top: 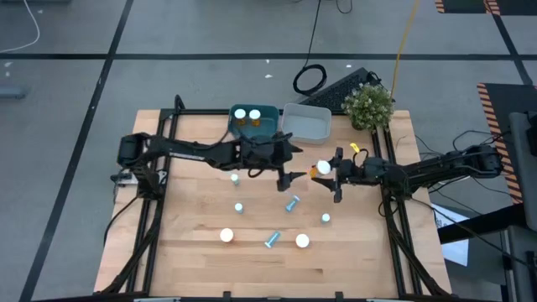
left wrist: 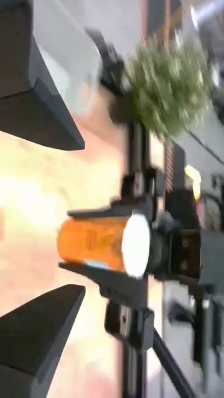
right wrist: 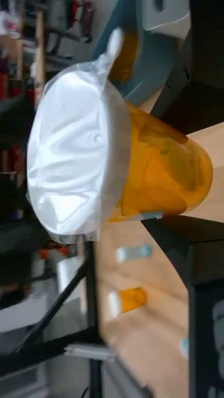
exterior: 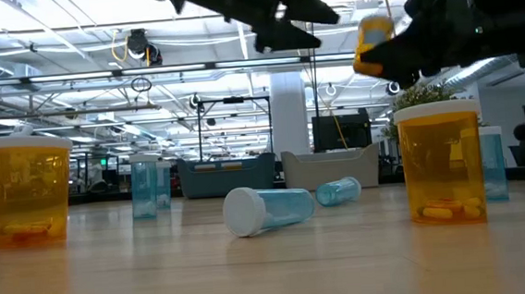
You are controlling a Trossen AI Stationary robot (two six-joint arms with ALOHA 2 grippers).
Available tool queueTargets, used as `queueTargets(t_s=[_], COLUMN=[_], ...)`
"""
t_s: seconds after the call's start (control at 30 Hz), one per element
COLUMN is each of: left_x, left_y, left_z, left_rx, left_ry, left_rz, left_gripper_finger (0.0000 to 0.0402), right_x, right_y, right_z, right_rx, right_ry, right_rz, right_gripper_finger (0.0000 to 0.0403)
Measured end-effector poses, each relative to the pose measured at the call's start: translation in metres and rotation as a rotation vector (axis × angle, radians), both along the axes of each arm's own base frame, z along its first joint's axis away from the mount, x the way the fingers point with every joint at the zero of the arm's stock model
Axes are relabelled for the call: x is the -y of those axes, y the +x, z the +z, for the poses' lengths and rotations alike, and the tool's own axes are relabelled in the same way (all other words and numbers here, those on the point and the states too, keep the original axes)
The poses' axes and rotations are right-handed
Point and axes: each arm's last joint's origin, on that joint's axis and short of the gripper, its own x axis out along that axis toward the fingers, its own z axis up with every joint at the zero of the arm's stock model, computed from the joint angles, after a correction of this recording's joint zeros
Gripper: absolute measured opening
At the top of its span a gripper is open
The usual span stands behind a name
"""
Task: Pick and place medicine bottles into bin by pill shape (circle, oval)
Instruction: Put the orange pill bottle into the blue bin
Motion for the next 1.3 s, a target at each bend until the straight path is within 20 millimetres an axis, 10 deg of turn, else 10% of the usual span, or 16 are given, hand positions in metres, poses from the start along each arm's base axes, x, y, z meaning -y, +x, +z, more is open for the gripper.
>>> queueTargets(t_s=[0.2,0.37,1.3], left_x=[-0.003,0.002,0.005], left_y=[-0.036,-0.049,0.012], left_z=[0.034,0.047,-0.027], left_rx=[-0.103,-0.071,-0.415], left_ry=[0.220,0.076,0.119], left_rz=[0.251,0.190,-0.108], left_gripper_finger=[0.0369,0.0353,0.0398], right_x=[0.002,0.002,0.004], right_y=[-0.002,0.000,0.082], right_z=[-0.011,-0.016,-0.033], right_rx=[-0.109,-0.159,-0.530], right_ry=[0.009,0.041,0.062], right_rz=[-0.052,-0.066,-0.074], right_gripper_finger=[0.0179,0.0179,0.0182])
